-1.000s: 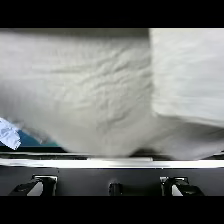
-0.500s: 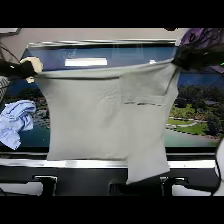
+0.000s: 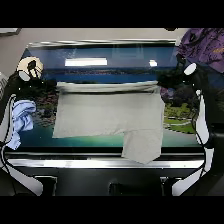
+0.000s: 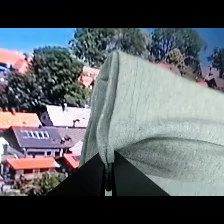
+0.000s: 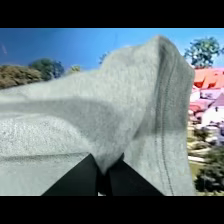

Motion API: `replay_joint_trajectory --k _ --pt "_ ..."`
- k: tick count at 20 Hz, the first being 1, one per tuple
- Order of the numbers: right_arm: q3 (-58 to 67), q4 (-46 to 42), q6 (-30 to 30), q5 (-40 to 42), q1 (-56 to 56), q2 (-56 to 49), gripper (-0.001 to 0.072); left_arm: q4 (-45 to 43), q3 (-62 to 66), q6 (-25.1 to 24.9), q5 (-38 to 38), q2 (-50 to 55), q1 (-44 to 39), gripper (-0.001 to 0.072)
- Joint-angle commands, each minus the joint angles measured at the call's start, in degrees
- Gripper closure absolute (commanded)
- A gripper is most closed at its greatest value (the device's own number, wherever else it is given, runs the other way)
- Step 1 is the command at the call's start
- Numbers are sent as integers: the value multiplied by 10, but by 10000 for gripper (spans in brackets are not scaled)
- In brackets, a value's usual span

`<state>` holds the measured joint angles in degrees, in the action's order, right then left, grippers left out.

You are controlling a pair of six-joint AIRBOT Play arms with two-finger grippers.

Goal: Fold the clothes and pants, and hang the long-sleeved shirts on hangers.

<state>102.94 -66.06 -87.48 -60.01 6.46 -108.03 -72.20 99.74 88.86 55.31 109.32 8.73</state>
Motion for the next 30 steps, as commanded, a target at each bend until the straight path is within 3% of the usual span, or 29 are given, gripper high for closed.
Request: replay_joint_trajectory --k 1,8,15,17,18,19,20,22,24,26,27,28,30 --pt "0 -35 -20 -56 0 -14 681 0 0 3 74 10 -1 690" --pt "0 -58 -49 -165 0 -14 681 2 0 20 223 10 -3 689" --pt "0 -58 -48 -168 0 -16 679 2 0 20 240 23 -3 686" --pt "0 -57 -48 -181 0 -22 677 2 0 20 240 28 -3 596" --pt "0 -56 -47 -192 0 -27 615 2 0 21 235 28 -3 499" --pt "-1 -55 -46 -201 0 -30 496 2 0 24 229 28 -3 401" --pt "0 -56 -45 -207 0 -32 425 2 0 27 223 28 -3 301" --pt "0 -56 -44 -206 2 -27 325 0 4 27 215 26 -2 173" --pt "0 -67 -44 -209 3 -8 270 -22 29 45 220 19 5 166" --pt "0 -112 -34 -247 3 32 160 -54 66 52 253 -3 17 165" --pt "-1 -120 -30 -261 12 56 156 -71 75 43 276 -25 26 165" --pt "-6 -65 -9 -260 31 83 157 -80 73 16 298 -50 38 164" --pt "-51 28 40 -274 85 136 158 -93 37 14 328 -107 69 165"
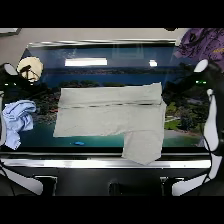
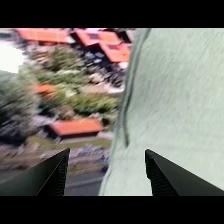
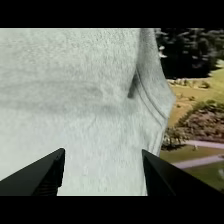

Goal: Fold the clothes and pants, and hang the long-sleeved shirts on hangers.

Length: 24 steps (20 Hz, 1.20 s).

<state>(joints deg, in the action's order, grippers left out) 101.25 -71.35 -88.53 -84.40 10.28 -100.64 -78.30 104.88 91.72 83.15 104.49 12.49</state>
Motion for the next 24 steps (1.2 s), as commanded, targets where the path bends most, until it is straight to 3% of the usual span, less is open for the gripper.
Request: replay_joint_trajectory --k 1,6,9,14,24 --pt "-79 103 57 -37 77 91 158 -29 -57 -15 43 -96 49 165" --pt "-456 127 83 -26 206 274 159 13 -367 -6 -53 -320 149 166" --pt "-602 113 86 -12 219 347 159 38 -473 -3 -101 -403 180 166" --pt "-693 114 98 23 219 367 169 70 -506 0 -113 -419 180 166" --pt "-721 162 155 153 177 314 178 78 -506 0 -116 -419 180 166"
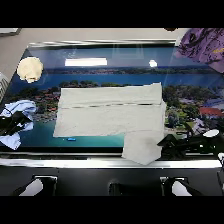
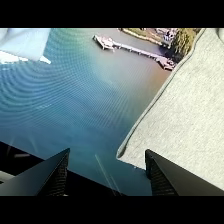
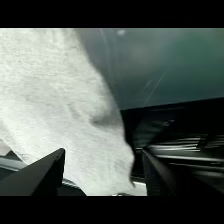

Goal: Fold the clothes and pants, and hang the long-sleeved shirts on hangers.

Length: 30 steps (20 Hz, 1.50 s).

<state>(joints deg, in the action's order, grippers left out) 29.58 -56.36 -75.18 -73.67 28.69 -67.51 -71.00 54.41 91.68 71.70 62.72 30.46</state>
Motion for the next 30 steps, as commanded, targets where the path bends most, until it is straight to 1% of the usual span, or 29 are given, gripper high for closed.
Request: replay_joint_trajectory --k 1,3,5,10,11,12,13,14,17,19,25,30 --pt "-4 14 26 52 -7 -19 194 8 -1 0 -2 -1 0 166" --pt "-4 30 43 58 -7 -20 285 16 -1 0 -2 -1 0 166" --pt "-4 32 46 61 -7 -20 375 30 -1 0 -2 -1 1 166" --pt "-4 39 51 59 -7 -20 397 56 -18 -2 -31 7 1 166" --pt "-4 38 52 58 -7 -20 449 57 -31 -2 -39 7 2 165" --pt "-4 39 58 54 -7 -20 551 57 -46 -2 -47 7 3 166" --pt "-4 39 65 48 -7 -20 617 61 -63 -5 -50 7 5 166" --pt "-4 38 67 45 -7 -20 678 72 -80 -19 -53 7 9 166" --pt "-4 40 67 44 -7 -20 678 132 -134 -90 -54 11 24 166" --pt "-4 40 67 45 -7 -20 678 158 -162 -125 -59 23 32 166" --pt "-4 40 66 37 -7 -20 679 217 -180 -188 -67 92 23 167" --pt "-4 31 64 29 -7 -20 679 244 -180 -202 -73 128 9 180"
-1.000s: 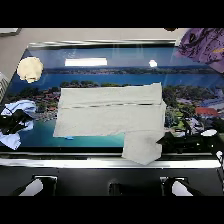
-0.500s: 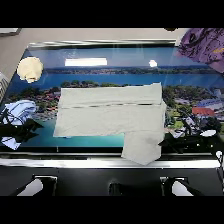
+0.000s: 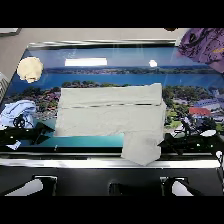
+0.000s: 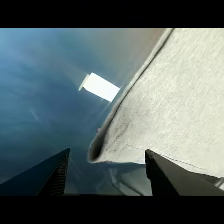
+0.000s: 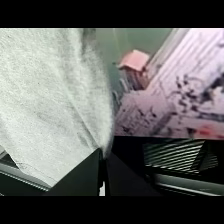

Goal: Fold the clothes and pants, and hang the long-sleeved shirts on hangers.

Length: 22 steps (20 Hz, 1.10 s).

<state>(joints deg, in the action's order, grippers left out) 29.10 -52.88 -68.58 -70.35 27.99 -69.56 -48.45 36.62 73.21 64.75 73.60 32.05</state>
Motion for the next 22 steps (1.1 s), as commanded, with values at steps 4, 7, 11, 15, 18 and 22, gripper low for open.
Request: replay_joint_trajectory --k 4,7,11,15,18,22 --pt "1 -3 -9 -5 0 0 679 20 -2 -19 -10 34 -18 181" --pt "1 -3 -9 -8 0 0 679 19 -2 -20 -14 48 -25 233" --pt "1 -3 -9 -12 0 0 679 20 -2 -22 -14 64 -28 692" --pt "3 -5 -19 -47 0 20 680 12 10 -23 11 45 -21 690" --pt "6 -37 -71 -117 0 90 681 -19 17 23 61 -32 -2 691" --pt "6 -80 -132 -191 0 258 682 -128 16 126 69 -173 -7 690"
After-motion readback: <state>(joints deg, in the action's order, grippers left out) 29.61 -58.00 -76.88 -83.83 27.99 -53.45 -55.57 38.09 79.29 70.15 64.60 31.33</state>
